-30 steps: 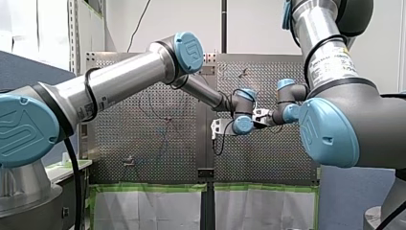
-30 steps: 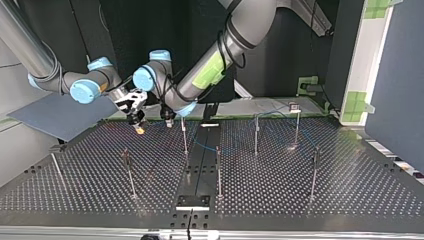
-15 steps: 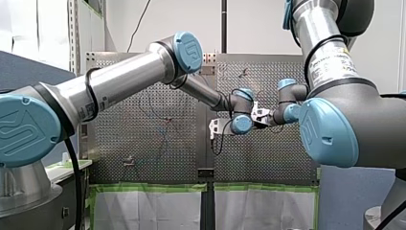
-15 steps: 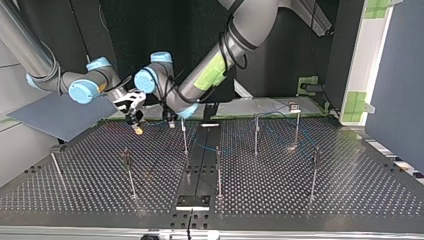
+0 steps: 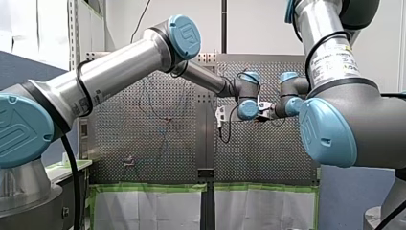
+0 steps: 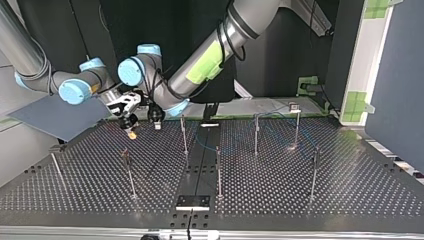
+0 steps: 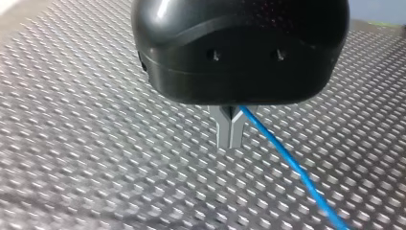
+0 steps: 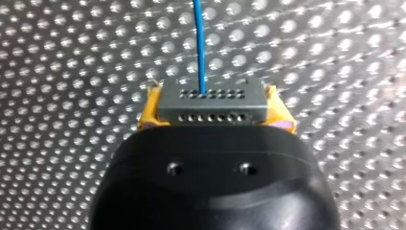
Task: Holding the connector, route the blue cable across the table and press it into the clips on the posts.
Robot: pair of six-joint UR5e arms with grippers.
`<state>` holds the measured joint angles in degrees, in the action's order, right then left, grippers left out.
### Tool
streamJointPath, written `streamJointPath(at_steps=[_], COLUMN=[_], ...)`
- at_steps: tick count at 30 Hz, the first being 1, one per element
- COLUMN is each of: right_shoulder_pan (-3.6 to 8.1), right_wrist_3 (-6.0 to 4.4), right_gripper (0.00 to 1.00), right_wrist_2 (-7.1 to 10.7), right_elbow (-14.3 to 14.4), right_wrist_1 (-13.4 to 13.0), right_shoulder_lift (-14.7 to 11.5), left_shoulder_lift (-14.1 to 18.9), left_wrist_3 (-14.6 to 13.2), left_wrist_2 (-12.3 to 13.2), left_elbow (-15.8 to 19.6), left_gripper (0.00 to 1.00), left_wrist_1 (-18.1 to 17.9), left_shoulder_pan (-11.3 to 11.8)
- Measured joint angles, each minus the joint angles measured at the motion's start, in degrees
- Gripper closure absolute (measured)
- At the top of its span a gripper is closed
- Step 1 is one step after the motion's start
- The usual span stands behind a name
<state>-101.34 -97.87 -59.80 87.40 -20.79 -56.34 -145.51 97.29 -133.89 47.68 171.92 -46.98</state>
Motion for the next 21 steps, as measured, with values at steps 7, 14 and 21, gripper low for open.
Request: streamJointPath(at_steps=[7,14,21], right_shoulder_pan=[0.34,0.82,1.21], right_wrist_3=[-0.37,0.13,2.98], right_gripper=[1.0,1.0,1.0], right_wrist_2=[0.05,0.26,0.85], right_elbow=[-0.22,-0.18,0.76], right_wrist_1=[0.08,1.54,4.45], right_shoulder_lift=[-2.33,-5.12,-8.18], left_shoulder_lift=[3.1,5.09,7.01], left_wrist_3=[1.14,1.47,2.54], left_wrist_2=[-2.39,-5.58,-9.09], left_elbow=[0.01,0.02,0.03], left_gripper=[1.0,1.0,1.0], left_wrist_1=[0.05,0.09,0.31], left_shoulder_pan=[-1.22,-2.31,-3.42])
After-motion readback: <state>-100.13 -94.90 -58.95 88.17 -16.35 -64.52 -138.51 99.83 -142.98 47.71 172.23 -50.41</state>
